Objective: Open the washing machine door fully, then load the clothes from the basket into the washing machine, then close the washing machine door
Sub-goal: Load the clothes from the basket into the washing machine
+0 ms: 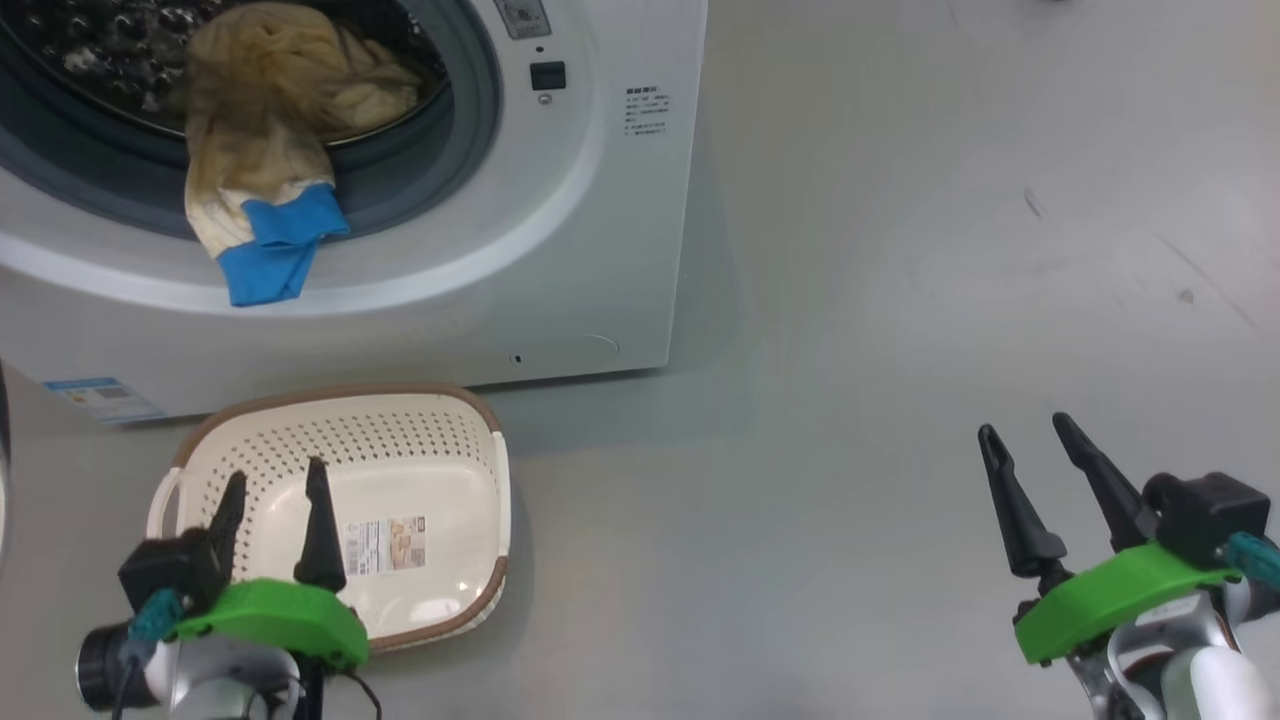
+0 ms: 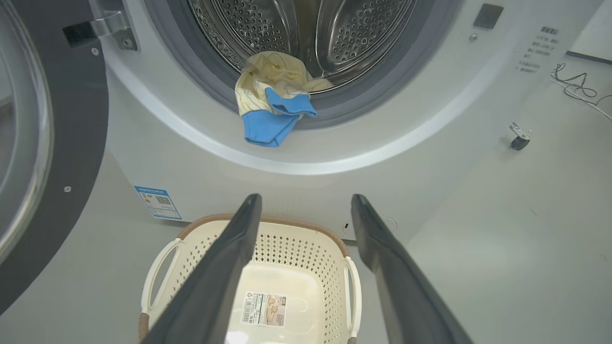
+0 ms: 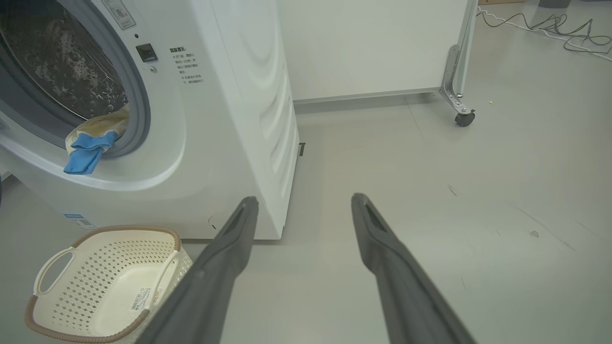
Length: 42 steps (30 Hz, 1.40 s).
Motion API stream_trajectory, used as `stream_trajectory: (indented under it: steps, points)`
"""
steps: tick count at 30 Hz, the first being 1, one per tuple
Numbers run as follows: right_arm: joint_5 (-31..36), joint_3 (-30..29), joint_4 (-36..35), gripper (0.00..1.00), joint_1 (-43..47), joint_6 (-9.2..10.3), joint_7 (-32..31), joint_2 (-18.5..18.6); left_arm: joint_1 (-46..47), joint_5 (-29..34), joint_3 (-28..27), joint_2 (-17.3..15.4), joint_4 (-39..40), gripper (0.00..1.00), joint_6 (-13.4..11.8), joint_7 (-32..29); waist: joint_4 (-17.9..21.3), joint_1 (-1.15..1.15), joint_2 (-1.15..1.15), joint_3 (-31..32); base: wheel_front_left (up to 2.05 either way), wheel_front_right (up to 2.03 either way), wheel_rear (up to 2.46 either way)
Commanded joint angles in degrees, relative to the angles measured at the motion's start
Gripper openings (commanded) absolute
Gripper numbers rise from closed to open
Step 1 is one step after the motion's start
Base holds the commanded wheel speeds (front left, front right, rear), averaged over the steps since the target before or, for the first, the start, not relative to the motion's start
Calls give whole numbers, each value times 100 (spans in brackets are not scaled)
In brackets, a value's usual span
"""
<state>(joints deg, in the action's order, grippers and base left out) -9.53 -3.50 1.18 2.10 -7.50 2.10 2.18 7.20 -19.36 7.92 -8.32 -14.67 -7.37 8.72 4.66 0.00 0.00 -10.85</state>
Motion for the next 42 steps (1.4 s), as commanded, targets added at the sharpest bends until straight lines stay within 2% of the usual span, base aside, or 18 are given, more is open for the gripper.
stream_trajectory:
  steps: [1,6,8,17,24,29,34,41,42]
  points:
    - [-43,127,-180,100,-309,1,82,70,294,-31,-230,-172,55,100,25,-18,96,0,0,-179,0,0,0]
    - [-95,220,-116,100,-564,1,188,70,1059,-217,-373,-323,-718,100,155,-196,302,0,0,-643,0,0,0]
    - [-369,267,-57,100,-674,1,233,70,1384,-288,-455,-418,-1081,100,184,-285,403,0,0,-846,0,0,0]
    - [-644,510,242,100,-1138,1,560,70,3073,-430,-642,-1029,-2472,100,380,-744,840,0,0,-1741,0,0,0]
    - [-806,665,534,100,-1364,1,808,70,3872,-396,-727,-1542,-3005,100,359,-966,1059,0,0,-2061,0,0,0]
    - [-864,745,716,100,-1450,1,918,70,4222,-393,-825,-1829,-3328,100,229,-990,1126,0,0,-2154,0,0,0]
    - [-853,802,838,100,-1530,1,958,70,4434,-404,-804,-1908,-3522,100,242,-1005,1132,0,0,-2182,0,0,0]
    - [-841,942,901,100,-1613,1,956,70,4642,-626,-730,-1838,-3749,100,723,-1247,1114,0,0,-2182,0,0,0]
    - [-841,942,901,100,-1613,1,956,70,4642,-626,-730,-1838,-3749,100,723,-1247,1114,0,0,-2182,0,0,0]
